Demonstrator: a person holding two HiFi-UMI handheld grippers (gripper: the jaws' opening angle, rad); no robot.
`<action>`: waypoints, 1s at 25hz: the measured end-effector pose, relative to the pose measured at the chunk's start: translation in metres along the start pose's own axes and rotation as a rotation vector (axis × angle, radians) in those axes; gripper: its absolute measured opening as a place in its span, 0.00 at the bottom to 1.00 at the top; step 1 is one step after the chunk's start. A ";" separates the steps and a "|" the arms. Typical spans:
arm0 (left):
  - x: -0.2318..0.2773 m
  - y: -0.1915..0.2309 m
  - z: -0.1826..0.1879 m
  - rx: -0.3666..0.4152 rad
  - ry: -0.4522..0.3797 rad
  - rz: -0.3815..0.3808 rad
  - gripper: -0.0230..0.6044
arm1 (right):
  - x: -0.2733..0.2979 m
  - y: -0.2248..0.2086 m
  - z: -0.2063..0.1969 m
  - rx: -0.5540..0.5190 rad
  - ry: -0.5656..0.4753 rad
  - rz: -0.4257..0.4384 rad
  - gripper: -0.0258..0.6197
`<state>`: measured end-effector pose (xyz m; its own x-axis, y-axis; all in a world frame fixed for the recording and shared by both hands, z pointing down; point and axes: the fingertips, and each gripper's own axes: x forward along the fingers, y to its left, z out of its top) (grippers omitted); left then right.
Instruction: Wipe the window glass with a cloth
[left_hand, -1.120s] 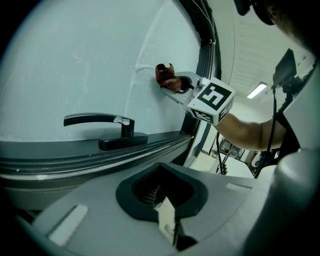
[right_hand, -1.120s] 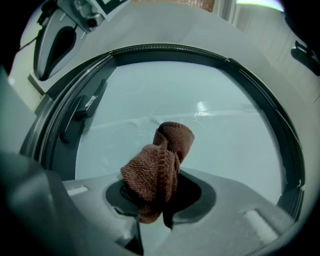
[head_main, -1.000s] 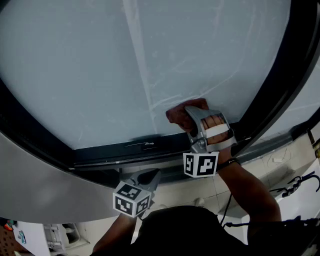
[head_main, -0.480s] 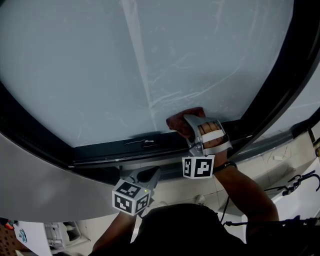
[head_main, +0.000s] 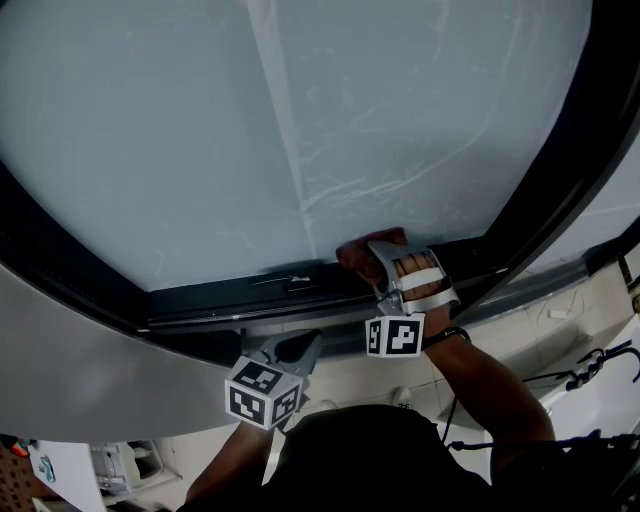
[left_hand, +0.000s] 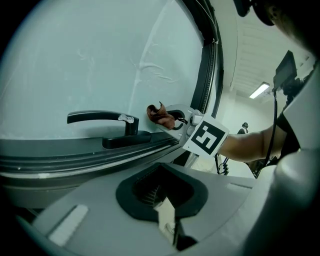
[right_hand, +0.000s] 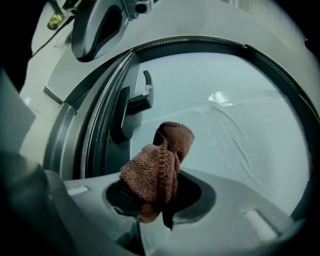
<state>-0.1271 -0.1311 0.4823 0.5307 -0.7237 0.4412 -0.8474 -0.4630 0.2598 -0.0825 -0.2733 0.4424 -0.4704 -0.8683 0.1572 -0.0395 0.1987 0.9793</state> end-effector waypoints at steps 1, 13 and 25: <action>0.000 0.000 0.000 -0.001 0.001 0.000 0.06 | 0.001 0.004 -0.001 0.002 0.002 0.009 0.19; 0.000 -0.001 0.000 0.007 0.000 -0.008 0.06 | 0.005 0.025 -0.004 0.002 0.025 0.087 0.19; -0.010 0.004 0.000 0.016 -0.017 -0.001 0.06 | 0.005 0.026 -0.004 -0.022 0.041 0.066 0.19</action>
<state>-0.1357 -0.1261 0.4787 0.5318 -0.7316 0.4266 -0.8466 -0.4716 0.2468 -0.0820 -0.2748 0.4688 -0.4349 -0.8717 0.2259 0.0102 0.2461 0.9692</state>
